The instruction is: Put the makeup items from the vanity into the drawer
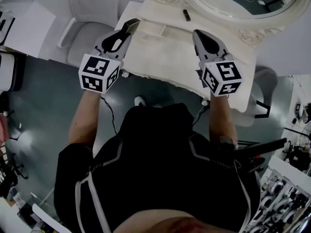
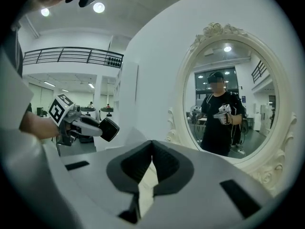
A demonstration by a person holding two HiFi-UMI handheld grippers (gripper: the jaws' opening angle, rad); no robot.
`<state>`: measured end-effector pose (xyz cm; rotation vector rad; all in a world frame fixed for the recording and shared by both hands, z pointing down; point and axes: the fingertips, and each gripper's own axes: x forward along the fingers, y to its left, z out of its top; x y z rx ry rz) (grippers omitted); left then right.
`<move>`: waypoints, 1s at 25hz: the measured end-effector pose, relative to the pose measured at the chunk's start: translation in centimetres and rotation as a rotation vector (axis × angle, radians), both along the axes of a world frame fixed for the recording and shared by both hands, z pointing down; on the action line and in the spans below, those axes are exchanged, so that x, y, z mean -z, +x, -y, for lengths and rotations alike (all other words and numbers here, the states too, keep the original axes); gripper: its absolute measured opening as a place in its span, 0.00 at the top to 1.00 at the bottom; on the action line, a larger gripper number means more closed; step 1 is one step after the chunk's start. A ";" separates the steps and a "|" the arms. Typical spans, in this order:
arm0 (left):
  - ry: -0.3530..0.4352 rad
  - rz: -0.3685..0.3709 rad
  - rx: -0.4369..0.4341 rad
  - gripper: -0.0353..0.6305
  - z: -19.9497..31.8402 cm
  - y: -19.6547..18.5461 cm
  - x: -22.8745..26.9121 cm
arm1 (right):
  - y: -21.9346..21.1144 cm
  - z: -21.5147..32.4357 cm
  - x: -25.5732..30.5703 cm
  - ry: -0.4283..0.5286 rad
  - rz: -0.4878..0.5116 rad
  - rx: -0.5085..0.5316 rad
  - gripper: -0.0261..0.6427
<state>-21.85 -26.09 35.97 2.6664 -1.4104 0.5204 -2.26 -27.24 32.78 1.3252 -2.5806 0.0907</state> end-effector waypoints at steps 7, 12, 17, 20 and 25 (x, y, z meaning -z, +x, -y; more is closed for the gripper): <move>-0.150 0.058 -0.085 0.81 4.6 1.1 -6.3 | 0.9 3.2 -4.3 -0.021 -0.030 -0.109 0.95; -0.243 0.098 -0.061 0.81 7.6 2.1 -9.9 | 0.9 5.6 -8.3 -0.102 -0.029 -0.071 0.95; -0.355 0.125 -0.022 0.81 10.1 3.5 -14.1 | 1.7 7.6 -11.3 -0.172 -0.025 -0.055 0.95; -0.425 0.156 0.027 0.81 11.7 3.8 -16.6 | 2.4 8.8 -12.3 -0.194 -0.025 -0.054 0.95; -0.543 0.198 0.074 0.81 13.7 4.5 -20.0 | 4.2 10.6 -13.8 -0.225 -0.025 -0.066 0.95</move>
